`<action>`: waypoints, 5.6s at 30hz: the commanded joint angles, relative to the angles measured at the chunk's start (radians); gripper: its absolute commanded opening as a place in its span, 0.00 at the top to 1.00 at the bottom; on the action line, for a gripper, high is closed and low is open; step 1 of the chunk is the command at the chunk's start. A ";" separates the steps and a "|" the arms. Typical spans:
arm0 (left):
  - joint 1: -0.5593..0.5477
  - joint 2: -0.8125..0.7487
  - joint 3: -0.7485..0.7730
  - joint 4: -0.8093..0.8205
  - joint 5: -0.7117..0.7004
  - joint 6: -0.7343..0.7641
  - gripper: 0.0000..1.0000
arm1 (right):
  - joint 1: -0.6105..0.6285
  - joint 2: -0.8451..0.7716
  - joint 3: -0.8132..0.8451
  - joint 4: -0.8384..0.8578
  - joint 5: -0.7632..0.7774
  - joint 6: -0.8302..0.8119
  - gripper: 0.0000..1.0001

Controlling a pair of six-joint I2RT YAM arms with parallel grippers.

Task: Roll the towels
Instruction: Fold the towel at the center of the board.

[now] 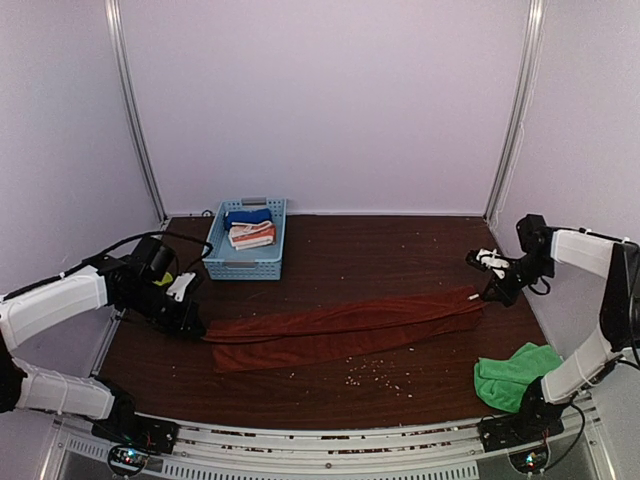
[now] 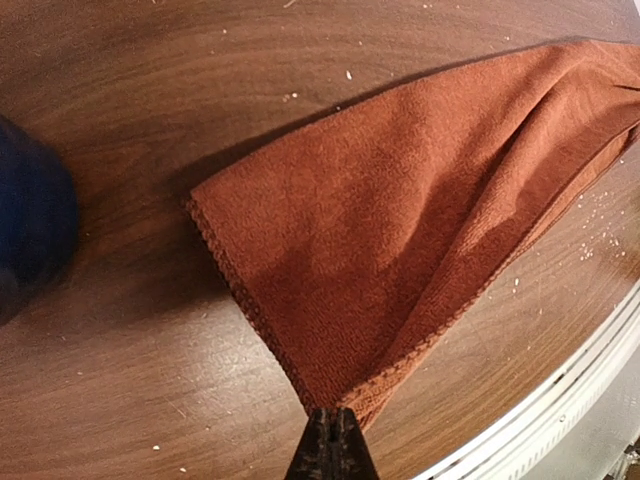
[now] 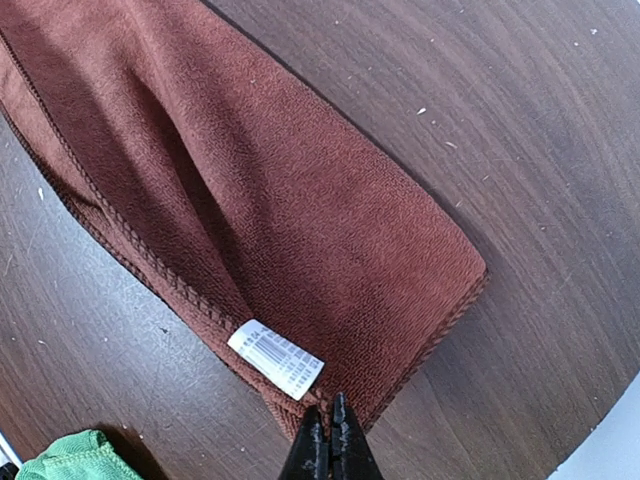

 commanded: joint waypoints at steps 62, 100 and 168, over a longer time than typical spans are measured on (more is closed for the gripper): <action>-0.061 0.209 0.153 0.059 -0.138 -0.006 1.00 | -0.152 0.106 0.028 0.046 -0.125 -0.170 1.00; -0.167 0.280 0.122 -0.006 -0.200 -0.025 1.00 | -0.169 0.074 -0.055 -0.084 -0.097 -0.388 1.00; -0.445 0.373 0.304 0.267 -0.204 0.075 0.67 | -0.032 0.001 -0.009 0.076 -0.062 0.080 0.71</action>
